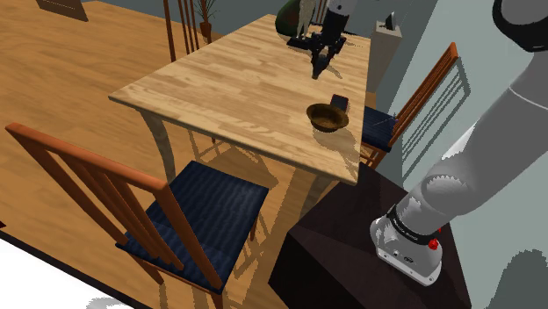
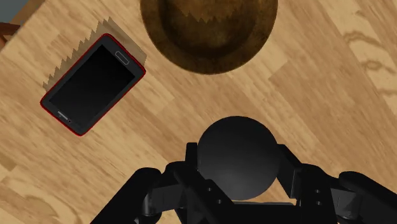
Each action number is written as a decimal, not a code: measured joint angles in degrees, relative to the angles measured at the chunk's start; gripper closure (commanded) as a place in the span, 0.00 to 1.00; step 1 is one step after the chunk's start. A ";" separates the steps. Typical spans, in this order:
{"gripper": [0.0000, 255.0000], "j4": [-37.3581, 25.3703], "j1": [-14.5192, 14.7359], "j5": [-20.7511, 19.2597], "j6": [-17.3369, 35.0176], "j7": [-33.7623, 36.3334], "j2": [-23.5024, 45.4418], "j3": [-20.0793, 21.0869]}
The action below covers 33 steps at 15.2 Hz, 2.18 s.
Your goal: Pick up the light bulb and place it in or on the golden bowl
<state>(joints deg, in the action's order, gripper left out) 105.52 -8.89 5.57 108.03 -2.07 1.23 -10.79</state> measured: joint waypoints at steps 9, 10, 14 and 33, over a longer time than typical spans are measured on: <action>1.00 20.24 -0.11 -3.59 0.05 2.66 -20.69 1.24; 1.00 21.45 -0.18 -3.73 0.25 2.76 -21.70 1.31; 1.00 24.70 -0.23 -3.79 2.96 2.68 -22.20 1.32; 1.00 32.81 -0.14 -3.24 13.96 1.52 -19.25 0.80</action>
<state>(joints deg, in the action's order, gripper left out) 138.33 -9.03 2.33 122.00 -0.55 -18.02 -9.99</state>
